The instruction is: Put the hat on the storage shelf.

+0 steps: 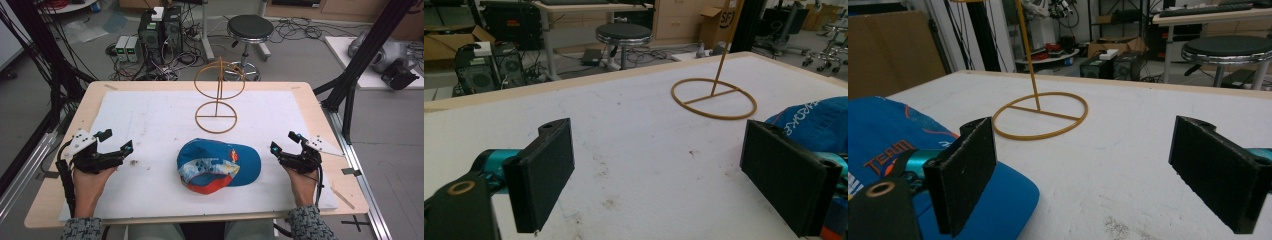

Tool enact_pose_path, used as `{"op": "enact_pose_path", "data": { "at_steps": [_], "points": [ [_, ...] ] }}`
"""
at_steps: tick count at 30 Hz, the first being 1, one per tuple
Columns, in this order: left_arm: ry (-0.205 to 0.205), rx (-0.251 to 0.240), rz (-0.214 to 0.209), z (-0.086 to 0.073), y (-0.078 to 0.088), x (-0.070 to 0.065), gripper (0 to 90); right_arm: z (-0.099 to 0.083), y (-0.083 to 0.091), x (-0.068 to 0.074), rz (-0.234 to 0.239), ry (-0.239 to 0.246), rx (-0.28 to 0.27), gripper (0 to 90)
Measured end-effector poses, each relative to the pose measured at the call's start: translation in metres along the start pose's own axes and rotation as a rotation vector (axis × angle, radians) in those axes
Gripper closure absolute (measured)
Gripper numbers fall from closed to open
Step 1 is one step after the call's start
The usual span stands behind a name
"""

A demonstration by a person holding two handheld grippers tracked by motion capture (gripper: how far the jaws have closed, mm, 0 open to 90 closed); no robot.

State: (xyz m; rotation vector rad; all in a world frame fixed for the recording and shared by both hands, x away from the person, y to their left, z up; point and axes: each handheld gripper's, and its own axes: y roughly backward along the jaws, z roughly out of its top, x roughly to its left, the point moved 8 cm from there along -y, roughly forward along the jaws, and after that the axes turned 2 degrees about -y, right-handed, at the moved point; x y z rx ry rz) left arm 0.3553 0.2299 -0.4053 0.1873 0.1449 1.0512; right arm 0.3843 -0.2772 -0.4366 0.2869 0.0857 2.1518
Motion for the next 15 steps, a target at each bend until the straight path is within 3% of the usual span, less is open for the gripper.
{"op": "enact_pose_path", "data": {
  "at_steps": [4, 15],
  "points": [
    [0.006, 0.006, -0.009, -0.0009, -0.0035, 0.0001, 14.6, -0.0008, 0.0005, 0.0015, 0.004, 0.026, 0.009, 11.0],
    [0.011, 0.014, -0.019, -0.0032, -0.0089, -0.0025, 14.6, -0.0009, 0.0003, 0.0062, 0.017, 0.041, 0.011, 11.3]
  ]
}}
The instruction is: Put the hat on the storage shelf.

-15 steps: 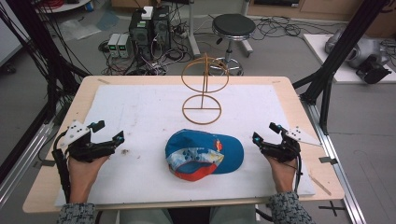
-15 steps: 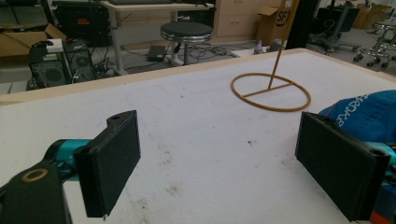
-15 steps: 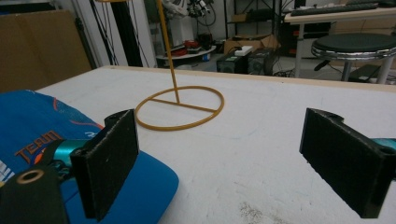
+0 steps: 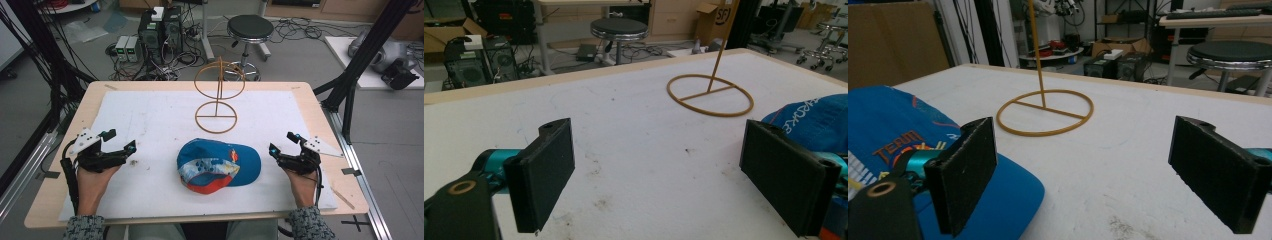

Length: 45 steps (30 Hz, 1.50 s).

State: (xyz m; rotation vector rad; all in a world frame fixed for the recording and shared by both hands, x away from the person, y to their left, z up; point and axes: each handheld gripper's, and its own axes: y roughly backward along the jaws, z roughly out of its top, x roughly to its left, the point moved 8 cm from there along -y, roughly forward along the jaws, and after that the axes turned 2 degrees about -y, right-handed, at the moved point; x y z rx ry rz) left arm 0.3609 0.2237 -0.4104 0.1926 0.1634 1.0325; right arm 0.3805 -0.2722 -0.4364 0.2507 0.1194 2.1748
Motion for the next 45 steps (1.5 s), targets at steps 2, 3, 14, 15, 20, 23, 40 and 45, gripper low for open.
{"op": "enact_pose_path", "data": {
  "at_steps": [2, 3, 14, 15, 20, 23, 40, 45],
  "points": [
    [0.003, 0.000, -0.002, 0.001, -0.001, 0.000, 14.6, 0.000, -0.001, 0.003, 0.015, 0.006, 0.005, 11.2],
    [0.004, -0.001, -0.001, 0.001, -0.001, 0.000, 14.6, 0.001, -0.003, 0.010, 0.037, 0.008, 0.008, 11.2],
    [0.012, -0.007, -0.003, 0.003, 0.001, 0.002, 14.6, 0.024, -0.021, 0.073, 0.215, 0.117, -0.007, 12.9],
    [0.019, -0.011, -0.002, 0.003, 0.001, 0.003, 14.6, 0.029, -0.027, 0.085, 0.246, 0.157, -0.005, 15.4],
    [0.025, -0.020, 0.000, 0.004, 0.004, 0.005, 14.6, 0.037, -0.042, 0.106, 0.305, 0.176, -0.009, 15.3],
    [0.022, -0.020, 0.002, 0.005, 0.005, 0.006, 14.6, 0.038, -0.053, 0.120, 0.341, 0.192, 0.013, 15.3],
    [0.027, -0.032, -0.007, 0.006, 0.005, 0.005, 14.6, 0.016, -0.103, 0.179, 0.485, 0.359, 0.197, 36.1],
    [0.029, -0.035, -0.010, 0.006, 0.005, 0.005, 14.6, 0.010, -0.109, 0.182, 0.493, 0.406, 0.246, 45.1]
  ]
}}
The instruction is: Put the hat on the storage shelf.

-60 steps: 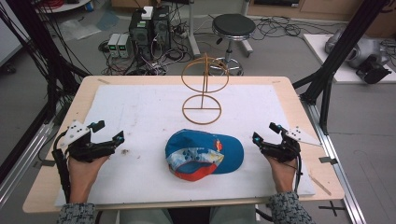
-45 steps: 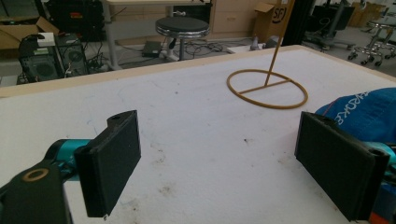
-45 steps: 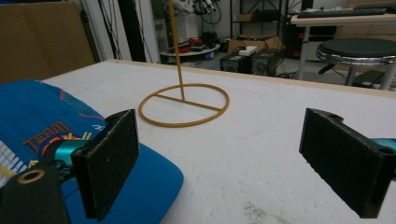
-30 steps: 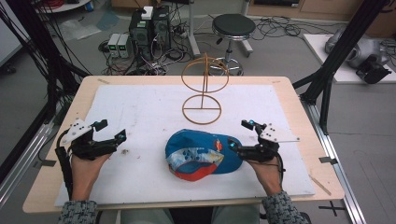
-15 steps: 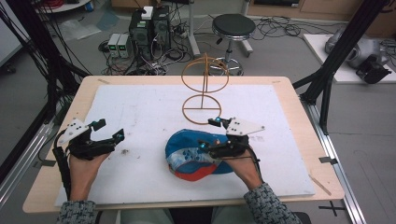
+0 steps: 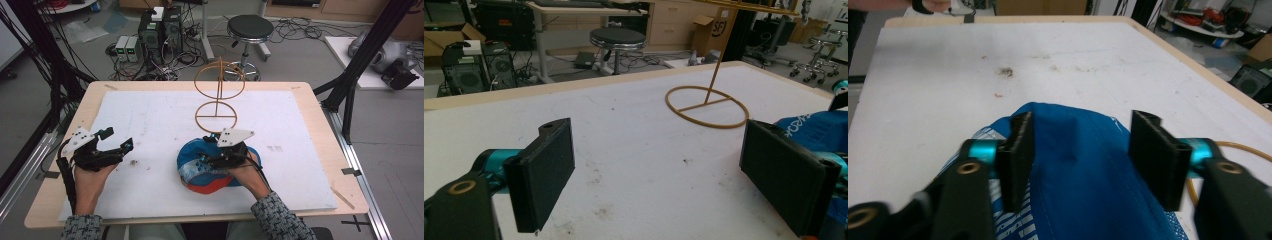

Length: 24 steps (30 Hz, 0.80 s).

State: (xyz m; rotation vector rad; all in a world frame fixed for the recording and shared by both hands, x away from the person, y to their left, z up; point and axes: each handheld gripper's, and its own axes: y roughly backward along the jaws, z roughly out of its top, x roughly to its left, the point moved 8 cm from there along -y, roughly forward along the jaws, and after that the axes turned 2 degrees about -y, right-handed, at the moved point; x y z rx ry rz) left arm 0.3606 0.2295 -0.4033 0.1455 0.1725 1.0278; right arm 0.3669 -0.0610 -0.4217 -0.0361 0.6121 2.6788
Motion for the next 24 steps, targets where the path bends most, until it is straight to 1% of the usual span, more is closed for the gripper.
{"op": "enact_pose_path", "data": {
  "at_steps": [1, 2, 3, 4, 5, 6, 7, 8, 9, 10, 11, 12, 13, 15, 17, 21, 22, 24],
  "points": [
    [0.000, 0.000, 0.000, 0.000, 0.000, 0.000, 14.6, -0.001, -0.001, 0.000, -0.002, 0.007, 0.016, 51.9],
    [0.000, 0.000, 0.000, 0.000, 0.000, 0.000, 14.6, -0.001, -0.001, 0.000, -0.002, 0.007, 0.016, 51.9],
    [0.000, 0.001, 0.001, 0.000, 0.000, 0.000, 14.6, -0.001, -0.002, 0.000, -0.002, 0.013, 0.019, 57.9],
    [0.001, 0.001, 0.000, 0.000, 0.000, 0.000, 14.6, -0.002, -0.002, 0.000, -0.009, 0.010, 0.028, 61.8],
    [0.000, 0.003, 0.002, 0.000, 0.000, 0.000, 14.6, -0.002, -0.002, -0.001, -0.013, 0.011, 0.031, 63.8],
    [0.000, 0.003, 0.002, 0.000, 0.000, 0.000, 14.6, -0.002, -0.002, -0.001, -0.013, 0.011, 0.031, 63.8],
    [-0.001, 0.002, -0.001, 0.000, 0.000, 0.000, 14.6, -0.003, -0.002, -0.001, -0.016, 0.013, 0.038, 66.3],
    [0.000, 0.002, -0.003, 0.000, 0.000, 0.000, 14.6, -0.004, -0.002, -0.001, -0.018, 0.013, 0.048, 70.4],
    [-0.001, 0.002, -0.003, 0.000, 0.000, 0.000, 14.6, -0.004, -0.001, -0.001, -0.023, 0.030, 0.056, 78.0],
    [-0.001, 0.002, -0.002, 0.000, 0.000, 0.000, 14.6, -0.003, -0.001, -0.001, -0.023, 0.040, 0.055, 81.3],
    [-0.001, 0.002, -0.002, -0.001, 0.000, 0.000, 14.6, -0.003, -0.001, -0.001, -0.023, 0.040, 0.055, 81.3],
    [0.000, 0.003, -0.002, -0.001, 0.000, 0.000, 14.6, -0.003, 0.000, -0.001, -0.016, 0.046, 0.054, 88.5],
    [0.000, 0.003, -0.002, -0.001, 0.000, 0.000, 14.6, -0.003, 0.000, -0.001, -0.016, 0.046, 0.054, 88.5],
    [0.002, 0.002, -0.002, 0.000, 0.000, 0.000, 14.6, -0.003, 0.001, -0.002, -0.009, 0.027, 0.051, 89.1],
    [0.003, -0.001, -0.001, 0.000, 0.001, 0.001, 14.6, -0.001, 0.004, -0.003, -0.025, 0.030, 0.043, 89.5],
    [0.003, -0.001, 0.001, 0.000, 0.001, 0.002, 14.6, 0.008, 0.014, -0.005, -0.047, -0.004, -0.009, 89.5],
    [0.004, -0.001, 0.000, 0.000, 0.001, 0.002, 14.6, 0.008, 0.014, -0.005, -0.047, -0.004, -0.009, 89.5],
    [0.005, -0.003, -0.002, 0.000, 0.001, 0.002, 14.6, 0.016, 0.024, -0.008, -0.064, -0.005, -0.038, 89.5]
  ]
}}
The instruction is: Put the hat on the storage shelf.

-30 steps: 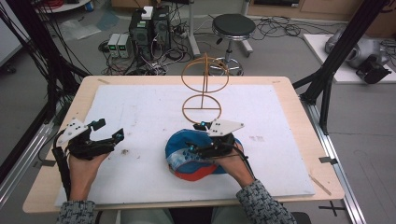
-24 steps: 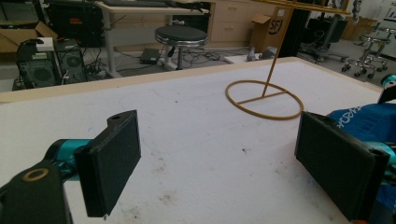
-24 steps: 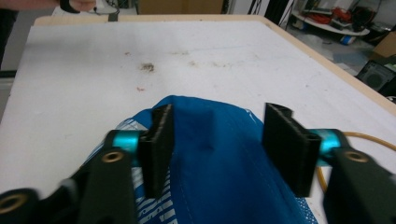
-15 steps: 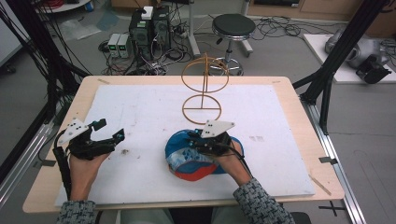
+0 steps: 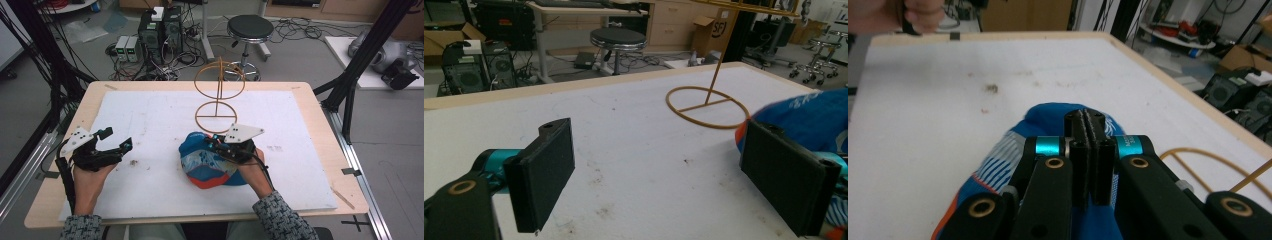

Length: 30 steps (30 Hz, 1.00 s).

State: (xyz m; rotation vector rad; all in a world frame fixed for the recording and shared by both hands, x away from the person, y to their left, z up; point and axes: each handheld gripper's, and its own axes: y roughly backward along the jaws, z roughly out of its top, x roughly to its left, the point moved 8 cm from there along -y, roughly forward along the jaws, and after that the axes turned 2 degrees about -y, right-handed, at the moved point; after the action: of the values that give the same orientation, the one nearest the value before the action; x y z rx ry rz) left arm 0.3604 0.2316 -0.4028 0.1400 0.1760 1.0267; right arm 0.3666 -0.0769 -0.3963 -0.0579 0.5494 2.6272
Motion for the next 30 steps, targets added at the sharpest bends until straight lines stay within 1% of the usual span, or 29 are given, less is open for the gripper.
{"op": "enact_pose_path", "data": {
  "at_steps": [2, 3, 5, 10, 12, 14, 15, 18, 19, 21, 22, 24, 29, 30],
  "points": [
    [0.001, -0.003, -0.004, 0.000, 0.000, 0.000, 14.6, 0.007, 0.006, -0.001, -0.008, -0.002, -0.020, 89.5],
    [0.002, -0.004, -0.004, 0.000, 0.000, -0.001, 14.6, 0.007, 0.006, -0.001, -0.008, -0.002, -0.020, 89.5],
    [0.002, -0.004, -0.003, 0.001, 0.000, 0.000, 14.6, 0.018, 0.015, -0.003, -0.021, 0.012, -0.056, 89.5],
    [0.001, -0.003, -0.001, 0.001, 0.001, 0.000, 14.6, 0.035, 0.030, -0.005, -0.052, 0.028, -0.115, 89.5],
    [0.002, -0.004, -0.001, 0.001, 0.001, 0.001, 14.6, 0.044, 0.038, -0.007, -0.059, 0.023, -0.151, 89.5],
    [0.005, -0.005, 0.000, 0.001, 0.001, 0.001, 14.6, 0.046, 0.041, -0.007, -0.066, 0.015, -0.161, 89.5],
    [0.005, -0.006, 0.000, 0.001, 0.001, 0.001, 14.6, 0.055, 0.049, -0.009, -0.068, 0.010, -0.198, 89.5],
    [0.005, -0.006, 0.000, 0.001, 0.001, 0.001, 14.6, 0.061, 0.056, -0.010, -0.076, 0.004, -0.219, 89.5],
    [0.005, -0.005, 0.001, 0.001, 0.001, 0.001, 14.6, 0.069, 0.066, -0.012, -0.078, -0.001, -0.253, 89.5],
    [0.006, -0.004, 0.002, 0.001, 0.001, 0.001, 14.6, 0.071, 0.069, -0.013, -0.079, -0.006, -0.263, 89.5],
    [0.008, -0.002, 0.000, 0.000, 0.001, 0.001, 14.6, 0.078, 0.079, -0.016, -0.085, -0.009, -0.287, 89.5],
    [0.010, -0.004, -0.002, 0.001, 0.001, 0.001, 14.6, 0.083, 0.086, -0.021, -0.097, 0.000, -0.299, 89.5],
    [0.007, -0.010, -0.003, 0.003, 0.002, 0.001, 14.6, 0.096, 0.105, -0.035, -0.124, -0.005, -0.345, 89.5],
    [0.007, -0.010, -0.003, 0.003, 0.002, 0.001, 14.6, 0.096, 0.105, -0.035, -0.124, -0.005, -0.345, 89.5]
  ]
}}
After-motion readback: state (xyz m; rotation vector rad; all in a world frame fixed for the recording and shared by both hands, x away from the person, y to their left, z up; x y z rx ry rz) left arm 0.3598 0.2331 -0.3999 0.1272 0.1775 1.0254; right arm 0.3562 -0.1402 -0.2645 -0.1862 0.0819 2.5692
